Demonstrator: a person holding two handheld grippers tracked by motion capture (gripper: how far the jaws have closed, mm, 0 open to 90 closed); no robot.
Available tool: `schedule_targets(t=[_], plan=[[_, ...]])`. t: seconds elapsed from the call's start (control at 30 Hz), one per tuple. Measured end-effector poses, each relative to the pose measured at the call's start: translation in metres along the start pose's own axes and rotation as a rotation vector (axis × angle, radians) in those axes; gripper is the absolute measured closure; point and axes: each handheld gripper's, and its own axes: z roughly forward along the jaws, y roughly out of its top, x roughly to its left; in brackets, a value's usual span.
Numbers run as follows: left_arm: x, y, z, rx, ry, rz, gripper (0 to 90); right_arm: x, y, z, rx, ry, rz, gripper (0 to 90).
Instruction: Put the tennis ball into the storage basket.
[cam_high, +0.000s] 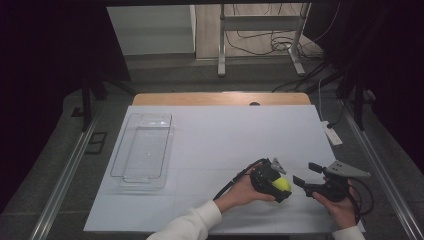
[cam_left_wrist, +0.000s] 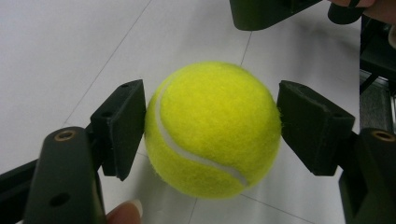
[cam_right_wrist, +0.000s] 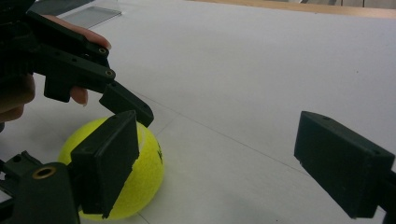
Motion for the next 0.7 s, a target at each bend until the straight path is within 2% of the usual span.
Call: schedule_targets(t=[0.33, 0.7], plan=[[-0.001, 0.0, -0.001, 0.001, 0.002, 0.008, 28.0, 0.0, 0.0, 0.0, 0.0, -0.001, 0.001, 14.2], [-0.001, -0.001, -0.011, -0.01, -0.002, 0.015, 28.0, 0.0, 0.0, 0.0, -0.002, 0.0, 0.002, 14.2]])
